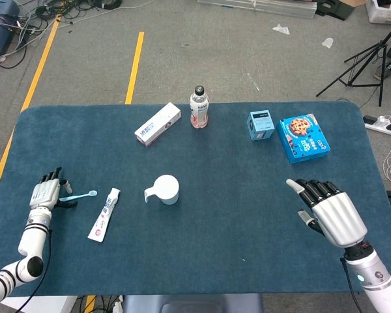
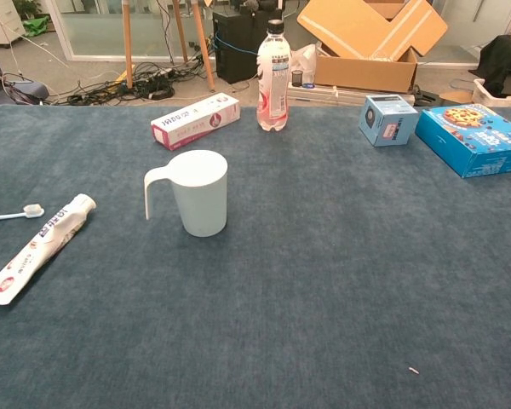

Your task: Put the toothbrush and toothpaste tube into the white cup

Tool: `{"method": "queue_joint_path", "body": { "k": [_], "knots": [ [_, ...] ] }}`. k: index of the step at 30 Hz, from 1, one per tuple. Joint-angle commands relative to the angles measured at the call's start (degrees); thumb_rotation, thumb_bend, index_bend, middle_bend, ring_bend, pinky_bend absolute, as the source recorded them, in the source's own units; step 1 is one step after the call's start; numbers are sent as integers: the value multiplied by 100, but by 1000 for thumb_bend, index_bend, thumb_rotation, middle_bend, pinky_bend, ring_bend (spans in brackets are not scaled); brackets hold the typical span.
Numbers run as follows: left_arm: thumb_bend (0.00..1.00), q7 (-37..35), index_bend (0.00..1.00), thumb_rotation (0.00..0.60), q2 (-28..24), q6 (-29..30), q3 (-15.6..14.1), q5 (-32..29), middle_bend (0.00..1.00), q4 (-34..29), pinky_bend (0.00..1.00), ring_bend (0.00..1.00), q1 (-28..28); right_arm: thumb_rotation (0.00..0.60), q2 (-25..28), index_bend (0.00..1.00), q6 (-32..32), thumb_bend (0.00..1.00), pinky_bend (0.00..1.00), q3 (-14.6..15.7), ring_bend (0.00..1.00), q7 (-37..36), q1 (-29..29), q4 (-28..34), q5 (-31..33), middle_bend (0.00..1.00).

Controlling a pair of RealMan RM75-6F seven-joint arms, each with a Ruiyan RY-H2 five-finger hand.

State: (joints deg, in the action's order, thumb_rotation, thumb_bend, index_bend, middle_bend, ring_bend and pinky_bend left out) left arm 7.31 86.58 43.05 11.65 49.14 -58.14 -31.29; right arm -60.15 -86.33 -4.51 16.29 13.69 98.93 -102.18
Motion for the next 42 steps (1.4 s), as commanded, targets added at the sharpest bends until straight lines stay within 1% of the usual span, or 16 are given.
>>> {"method": "queue_joint_path", "body": {
  "k": [1, 4, 19, 29, 42],
  "knots": [
    [266, -9, 506, 600, 7, -19, 1, -10, 0, 24, 0, 0, 1, 600, -2, 234, -3, 202, 467, 0, 342, 3, -3, -5, 3, 322],
    [283, -11, 506, 600, 12, -33, -4, -7, 0, 45, 0, 0, 2, 600, -6, 234, -2, 203, 467, 1, 342, -2, -2, -10, 3, 322],
    [284, 62, 503, 600, 43, -46, -49, 32, 0, 72, 0, 0, -9, 600, -21, 244, -11, 202, 467, 10, 342, -39, -8, -46, 7, 322],
    [290, 224, 554, 600, 174, 79, -67, 38, 0, 237, 0, 0, -15, 600, -17, 244, -44, 203, 466, 14, 342, -74, -24, -67, 2, 322],
    [309, 267, 561, 600, 158, 111, -65, 101, 0, 198, 0, 0, 6, 600, -9, 246, -43, 203, 466, 12, 342, -84, -17, -58, -8, 322]
  ]
}}
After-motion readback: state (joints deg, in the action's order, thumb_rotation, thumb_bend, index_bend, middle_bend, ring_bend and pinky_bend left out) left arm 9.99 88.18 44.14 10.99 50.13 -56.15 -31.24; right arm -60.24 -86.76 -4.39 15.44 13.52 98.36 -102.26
